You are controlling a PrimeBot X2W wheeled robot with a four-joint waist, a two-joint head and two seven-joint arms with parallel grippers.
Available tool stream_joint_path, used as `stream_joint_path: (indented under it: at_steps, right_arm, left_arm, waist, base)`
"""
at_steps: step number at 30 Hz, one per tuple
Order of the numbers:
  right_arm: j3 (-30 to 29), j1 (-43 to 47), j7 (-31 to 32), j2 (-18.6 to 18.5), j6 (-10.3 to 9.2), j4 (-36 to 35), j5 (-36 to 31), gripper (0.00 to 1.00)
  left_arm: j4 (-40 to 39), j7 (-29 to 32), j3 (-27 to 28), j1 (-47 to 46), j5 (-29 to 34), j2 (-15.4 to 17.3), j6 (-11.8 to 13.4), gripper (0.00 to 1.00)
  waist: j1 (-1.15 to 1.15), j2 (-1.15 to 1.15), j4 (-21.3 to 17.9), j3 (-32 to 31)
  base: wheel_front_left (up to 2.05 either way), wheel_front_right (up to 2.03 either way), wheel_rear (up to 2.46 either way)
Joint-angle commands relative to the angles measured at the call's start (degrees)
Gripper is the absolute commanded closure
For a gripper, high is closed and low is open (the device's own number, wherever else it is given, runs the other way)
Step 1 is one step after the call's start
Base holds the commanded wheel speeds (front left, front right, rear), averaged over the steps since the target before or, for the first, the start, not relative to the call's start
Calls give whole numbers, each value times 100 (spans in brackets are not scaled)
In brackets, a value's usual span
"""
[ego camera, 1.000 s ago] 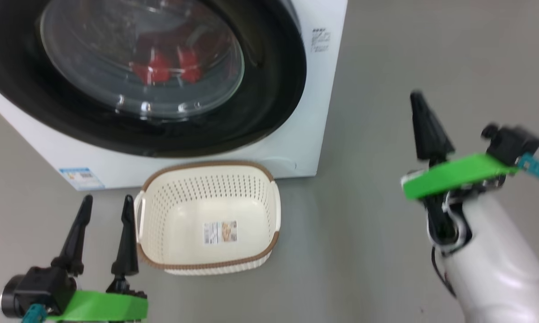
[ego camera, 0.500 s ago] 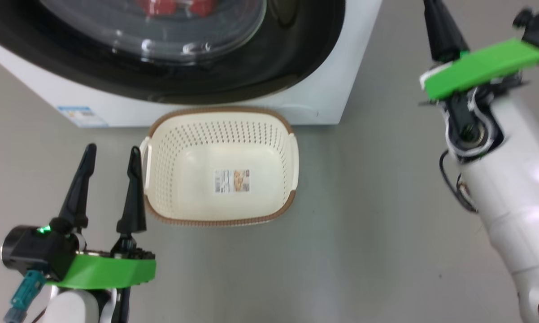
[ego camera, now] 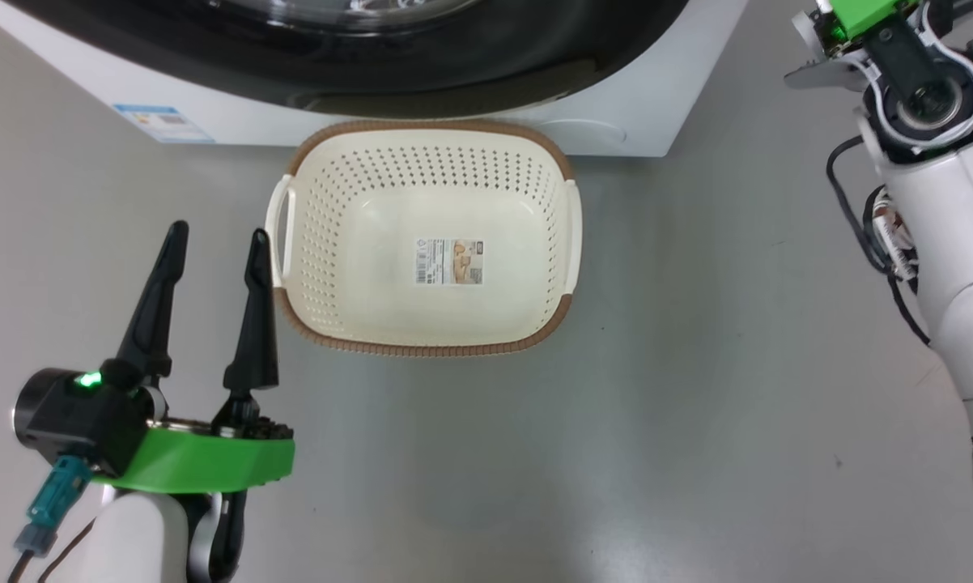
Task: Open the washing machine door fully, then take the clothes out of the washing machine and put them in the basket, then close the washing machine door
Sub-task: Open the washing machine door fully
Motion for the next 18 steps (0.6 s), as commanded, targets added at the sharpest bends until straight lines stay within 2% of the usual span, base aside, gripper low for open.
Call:
stream_joint_path:
  at_steps: [1, 7, 18]
  right_arm:
    - [23, -132, 175, 35, -3, -96, 110, 100]
    - [18, -428, 668, -36, -3, 92, 383, 100]
    - [125, -837, 1158, 14, -3, 297, 514, 100]
  left_arm:
    - [-116, -45, 159, -79, -12, 109, -10, 0]
    - [-82, -45, 83, -150, -101, 109, -17, 0]
    - [-7, -45, -63, -262, -103, 109, -28, 0]
  waist:
    - [0, 0, 78, 92]
    - [0, 0, 147, 215]
    - [0, 0, 215, 389]
  base:
    - [0, 0, 0]
    - [0, 0, 0]
    - [0, 0, 0]
